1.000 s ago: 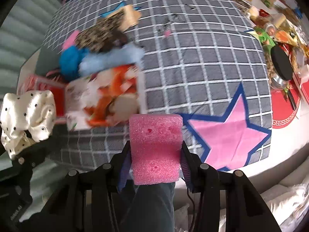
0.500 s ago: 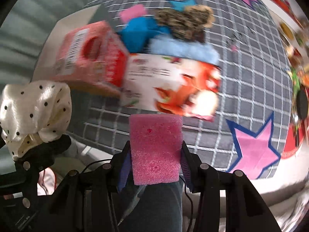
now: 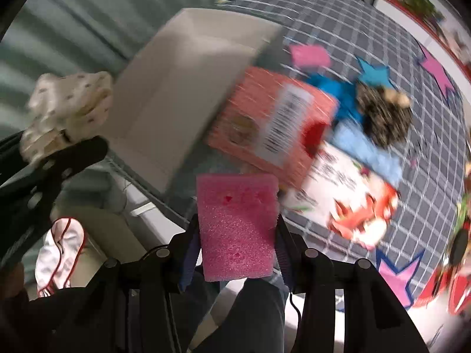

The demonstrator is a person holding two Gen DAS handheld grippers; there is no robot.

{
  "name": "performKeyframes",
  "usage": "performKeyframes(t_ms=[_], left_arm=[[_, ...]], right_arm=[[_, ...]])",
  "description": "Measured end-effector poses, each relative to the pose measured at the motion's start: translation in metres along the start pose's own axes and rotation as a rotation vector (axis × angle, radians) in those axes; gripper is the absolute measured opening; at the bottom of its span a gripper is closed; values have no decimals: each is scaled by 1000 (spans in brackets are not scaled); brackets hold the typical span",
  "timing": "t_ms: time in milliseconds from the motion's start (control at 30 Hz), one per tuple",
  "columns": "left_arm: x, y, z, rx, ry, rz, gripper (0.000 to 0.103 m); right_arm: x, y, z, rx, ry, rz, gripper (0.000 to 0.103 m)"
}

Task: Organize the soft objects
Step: 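Carry scrunchie and pink sponge with both tools over the white box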

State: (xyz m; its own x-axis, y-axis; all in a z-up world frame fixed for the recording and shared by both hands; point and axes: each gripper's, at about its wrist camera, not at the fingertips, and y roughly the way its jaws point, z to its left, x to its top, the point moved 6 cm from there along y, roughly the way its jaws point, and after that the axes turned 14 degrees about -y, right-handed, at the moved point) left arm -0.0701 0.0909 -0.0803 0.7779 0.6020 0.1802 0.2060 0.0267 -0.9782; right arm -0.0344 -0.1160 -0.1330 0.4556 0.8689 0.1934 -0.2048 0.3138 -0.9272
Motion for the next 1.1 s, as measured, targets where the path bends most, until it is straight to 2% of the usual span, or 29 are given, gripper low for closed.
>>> performKeyframes(t_ms=[133, 400, 700, 1100], left_arm=[[0, 8, 25, 38, -64, 9, 25], [12, 28, 55, 89, -151, 25, 25], [20, 59, 64, 135, -167, 57, 25], [4, 94, 72, 157, -179, 160, 25]], right_arm=[[20, -2, 16, 14, -45, -19, 48], [62, 3, 29, 43, -49, -42, 48], [99, 20, 38, 70, -41, -38, 48], [102, 60, 44, 135, 11, 46, 48]])
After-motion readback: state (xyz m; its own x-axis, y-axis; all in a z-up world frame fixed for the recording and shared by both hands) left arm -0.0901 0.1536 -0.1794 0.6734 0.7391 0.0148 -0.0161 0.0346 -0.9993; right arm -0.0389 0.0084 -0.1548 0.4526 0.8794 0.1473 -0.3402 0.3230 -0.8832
